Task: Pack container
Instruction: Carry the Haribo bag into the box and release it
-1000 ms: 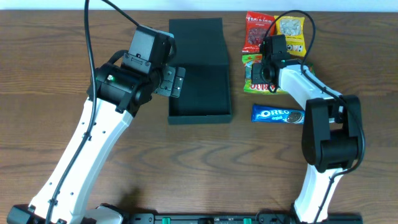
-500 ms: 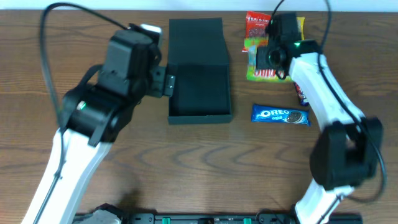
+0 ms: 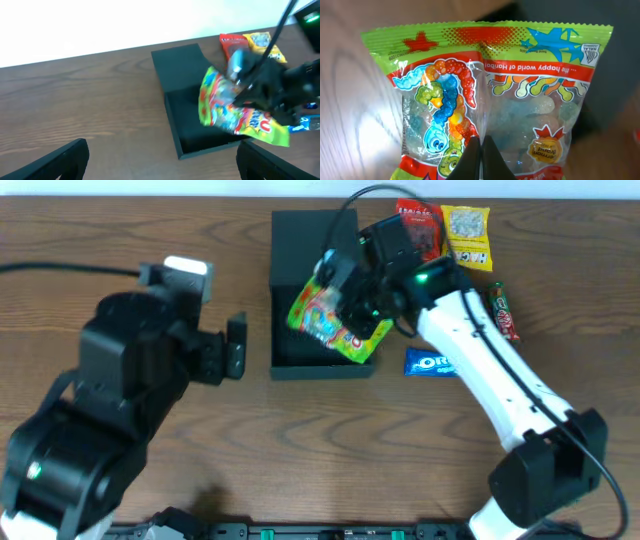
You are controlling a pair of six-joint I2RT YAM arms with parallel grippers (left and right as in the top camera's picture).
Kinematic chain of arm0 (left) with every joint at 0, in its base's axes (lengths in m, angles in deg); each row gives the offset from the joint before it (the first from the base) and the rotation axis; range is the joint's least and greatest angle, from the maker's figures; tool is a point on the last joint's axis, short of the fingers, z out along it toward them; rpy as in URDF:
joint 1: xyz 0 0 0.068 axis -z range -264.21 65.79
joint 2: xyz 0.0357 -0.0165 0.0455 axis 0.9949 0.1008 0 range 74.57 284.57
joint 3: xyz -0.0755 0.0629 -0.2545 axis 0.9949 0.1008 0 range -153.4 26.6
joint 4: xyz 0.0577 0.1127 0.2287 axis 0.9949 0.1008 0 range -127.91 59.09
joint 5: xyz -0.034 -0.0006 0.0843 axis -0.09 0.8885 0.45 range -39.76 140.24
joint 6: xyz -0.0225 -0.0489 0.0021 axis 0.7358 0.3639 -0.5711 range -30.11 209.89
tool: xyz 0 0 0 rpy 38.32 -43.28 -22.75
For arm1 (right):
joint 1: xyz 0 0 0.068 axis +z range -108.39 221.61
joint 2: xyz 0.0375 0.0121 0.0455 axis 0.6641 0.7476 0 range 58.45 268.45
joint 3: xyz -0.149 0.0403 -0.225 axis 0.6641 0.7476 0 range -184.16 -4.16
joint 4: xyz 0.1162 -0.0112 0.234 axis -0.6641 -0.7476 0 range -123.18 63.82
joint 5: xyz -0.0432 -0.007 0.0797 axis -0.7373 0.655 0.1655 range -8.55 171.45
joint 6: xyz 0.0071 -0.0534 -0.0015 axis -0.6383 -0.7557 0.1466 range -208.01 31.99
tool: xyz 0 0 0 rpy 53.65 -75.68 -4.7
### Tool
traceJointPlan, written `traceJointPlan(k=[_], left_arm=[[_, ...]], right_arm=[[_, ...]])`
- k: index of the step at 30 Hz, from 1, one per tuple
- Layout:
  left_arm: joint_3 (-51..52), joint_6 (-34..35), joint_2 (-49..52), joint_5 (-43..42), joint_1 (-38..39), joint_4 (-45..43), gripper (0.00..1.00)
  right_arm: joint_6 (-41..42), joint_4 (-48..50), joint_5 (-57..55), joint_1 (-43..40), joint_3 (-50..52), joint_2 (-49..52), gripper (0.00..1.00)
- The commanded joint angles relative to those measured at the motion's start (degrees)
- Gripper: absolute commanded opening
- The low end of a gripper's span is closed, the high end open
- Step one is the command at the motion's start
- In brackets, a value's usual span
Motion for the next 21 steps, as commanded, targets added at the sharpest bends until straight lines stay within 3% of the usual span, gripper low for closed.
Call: traceJointPlan(k=[1,15,16,17,18,21], left_arm=[[-0.2,-1.3,-2.4,1.1,0.1,0.9,0.95],[-0.2,-2.3,-4.6,1.5,0.1,2.5,0.95],[-0.2,-2.5,-4.6,1.5,0.1,2.5,0.95],[-0.2,-2.5,-4.6,1.5,0.1,2.4,0.95],[-0.2,-2.5,-4.6,1.5,0.1,2.4,0.95],[-0.2,-2.5,-4.6,1.5,0.1,2.5,0.95]], right_arm=[[-14.1,0.2,3.8,0.8,-0.1,1.9,0.01],[-16.3,3.7,12.5,1.4,-0.1,10.6,0.01],[-16.3,4.4,12.2,1.4,-0.1,10.6,0.28],[-15.8,5.1,11.7,1.5,-0.1,10.6,0.94],[-15.0,6.0,11.1,1.5,-0.1,10.6,0.99],[-9.0,9.6,9.9,1.4,-0.4,10.3,0.99]])
